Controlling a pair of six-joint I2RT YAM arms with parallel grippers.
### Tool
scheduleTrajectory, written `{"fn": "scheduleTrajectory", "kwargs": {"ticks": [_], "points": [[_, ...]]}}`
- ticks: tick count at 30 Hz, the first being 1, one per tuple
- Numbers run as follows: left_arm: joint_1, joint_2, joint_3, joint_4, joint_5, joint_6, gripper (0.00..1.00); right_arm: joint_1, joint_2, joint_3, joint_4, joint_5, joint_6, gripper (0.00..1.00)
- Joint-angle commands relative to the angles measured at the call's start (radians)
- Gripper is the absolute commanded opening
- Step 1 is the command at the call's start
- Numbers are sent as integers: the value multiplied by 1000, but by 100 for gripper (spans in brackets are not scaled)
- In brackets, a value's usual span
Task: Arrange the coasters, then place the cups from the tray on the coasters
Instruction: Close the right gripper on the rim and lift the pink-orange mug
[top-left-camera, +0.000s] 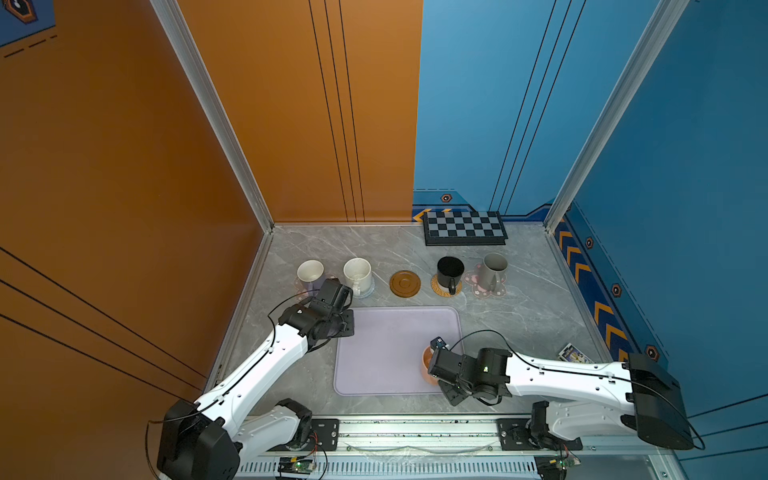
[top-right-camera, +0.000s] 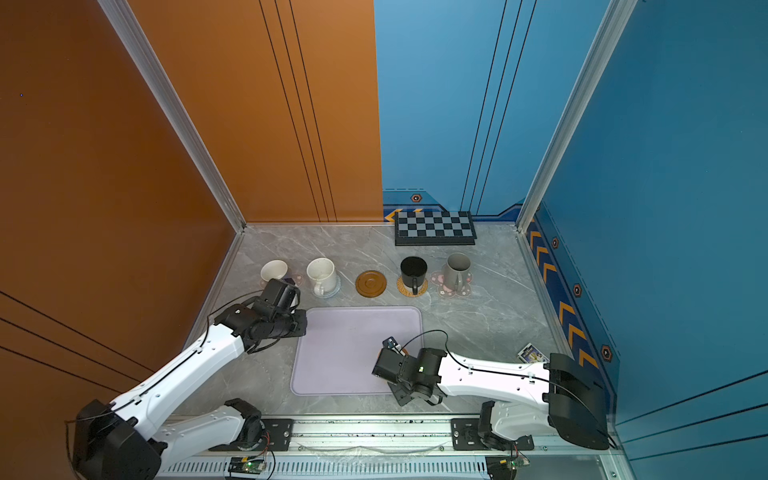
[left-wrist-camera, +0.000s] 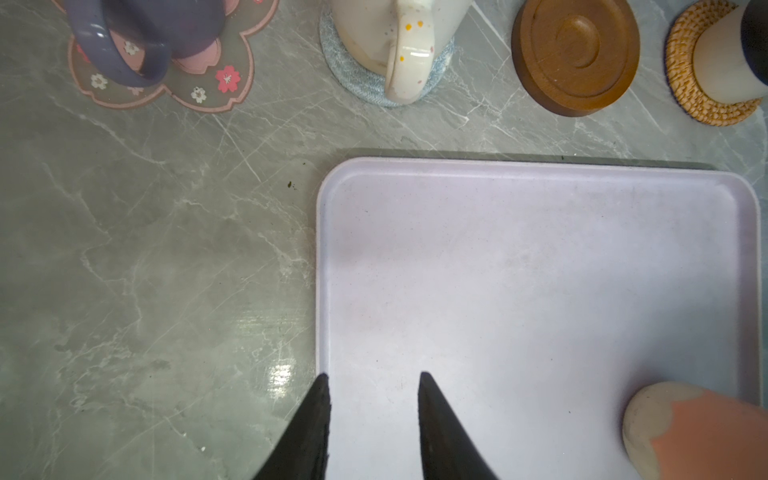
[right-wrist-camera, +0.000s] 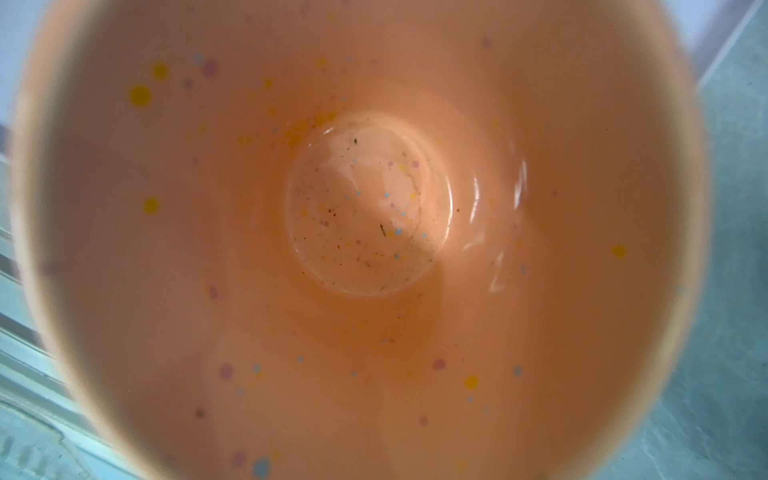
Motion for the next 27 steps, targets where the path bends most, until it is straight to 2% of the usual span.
{"fn": "scheduleTrajectory", "kwargs": {"ticks": [1, 13, 27], "points": [[-4, -22, -24, -18, 18, 3, 37, -4, 7, 41, 5, 51, 22, 2], [-4, -38, -47, -18, 32, 3, 37, 8, 80, 90, 5, 69, 19, 0], [-9, -35, -69, -16, 27, -4, 38, 27, 87, 142, 5, 231, 48, 0]]}}
